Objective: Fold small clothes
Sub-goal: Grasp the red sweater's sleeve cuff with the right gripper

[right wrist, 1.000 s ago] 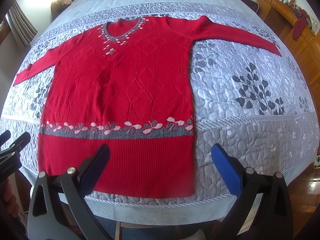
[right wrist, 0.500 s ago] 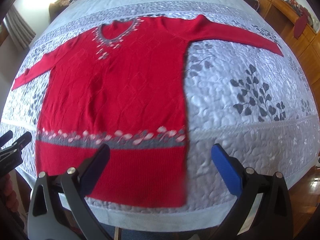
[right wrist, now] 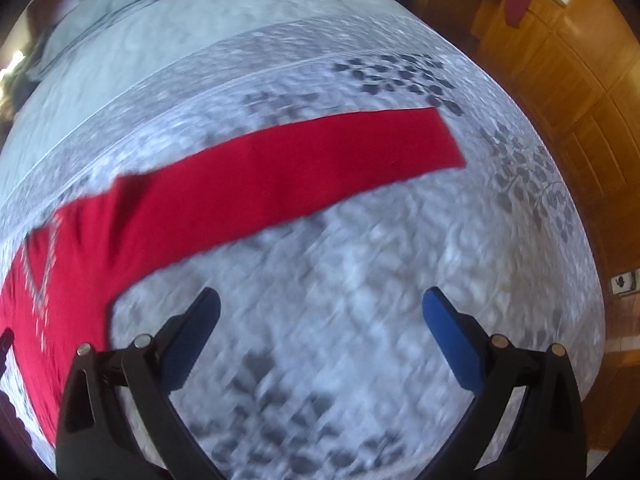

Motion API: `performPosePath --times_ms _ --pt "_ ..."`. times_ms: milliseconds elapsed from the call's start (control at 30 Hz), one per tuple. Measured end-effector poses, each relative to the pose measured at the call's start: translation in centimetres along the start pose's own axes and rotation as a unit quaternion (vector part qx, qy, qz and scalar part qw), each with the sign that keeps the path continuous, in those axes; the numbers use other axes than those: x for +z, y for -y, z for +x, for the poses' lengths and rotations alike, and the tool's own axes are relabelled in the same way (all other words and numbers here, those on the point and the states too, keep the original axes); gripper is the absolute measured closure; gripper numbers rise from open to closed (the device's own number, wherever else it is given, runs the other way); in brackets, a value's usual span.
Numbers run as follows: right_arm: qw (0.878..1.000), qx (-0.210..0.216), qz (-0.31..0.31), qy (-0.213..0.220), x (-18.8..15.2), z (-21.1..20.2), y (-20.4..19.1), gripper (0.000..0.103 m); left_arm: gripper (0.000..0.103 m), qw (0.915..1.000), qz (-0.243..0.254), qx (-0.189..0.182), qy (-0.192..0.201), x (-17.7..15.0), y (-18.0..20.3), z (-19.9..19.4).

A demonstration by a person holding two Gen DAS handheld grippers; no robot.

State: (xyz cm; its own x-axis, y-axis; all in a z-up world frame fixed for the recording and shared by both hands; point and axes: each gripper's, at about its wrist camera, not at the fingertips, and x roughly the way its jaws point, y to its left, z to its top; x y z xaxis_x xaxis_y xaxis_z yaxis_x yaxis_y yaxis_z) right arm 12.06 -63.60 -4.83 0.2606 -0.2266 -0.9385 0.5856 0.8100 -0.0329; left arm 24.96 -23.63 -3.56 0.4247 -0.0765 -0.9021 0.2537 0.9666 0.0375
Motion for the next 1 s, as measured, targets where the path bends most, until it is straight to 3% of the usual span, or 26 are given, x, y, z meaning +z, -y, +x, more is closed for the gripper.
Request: performPosePath --times_ms 167,267,533,667,733,800,833,1000 --pt "0.999 0.008 0.011 -0.030 5.6 4.9 5.7 0.003 0.004 0.9995 0.028 -0.005 -0.011 3.7 6.8 3.7" --pt "0.997 0.048 0.041 -0.041 7.4 6.8 8.4 0.003 0.004 0.9991 0.033 -0.013 -0.021 4.7 10.0 5.6" --pt "0.991 0.076 0.091 -0.067 9.6 11.2 13.2 0.007 0.004 0.9982 0.055 -0.008 -0.023 4.2 12.3 7.1" --pt "0.991 0.067 0.101 -0.059 10.1 11.9 13.9 0.032 0.004 0.9981 0.056 0.012 -0.020 4.1 11.1 7.5" --pt "0.993 0.063 0.091 -0.050 9.9 11.6 13.8 0.049 0.004 0.9983 0.052 0.017 -0.021 4.0 10.2 7.6" --pt "0.993 0.078 0.080 -0.040 9.7 10.9 13.9 0.088 0.004 0.9984 0.047 0.020 -0.025 3.9 9.3 7.7" --pt "0.989 0.112 0.087 -0.042 9.6 10.8 14.1 0.095 0.004 0.9984 0.044 0.022 -0.028 3.8 8.7 7.8" --pt "0.988 0.129 0.080 -0.008 9.0 8.3 13.0 0.096 0.004 0.9986 0.019 0.030 -0.041 3.2 5.0 8.0"
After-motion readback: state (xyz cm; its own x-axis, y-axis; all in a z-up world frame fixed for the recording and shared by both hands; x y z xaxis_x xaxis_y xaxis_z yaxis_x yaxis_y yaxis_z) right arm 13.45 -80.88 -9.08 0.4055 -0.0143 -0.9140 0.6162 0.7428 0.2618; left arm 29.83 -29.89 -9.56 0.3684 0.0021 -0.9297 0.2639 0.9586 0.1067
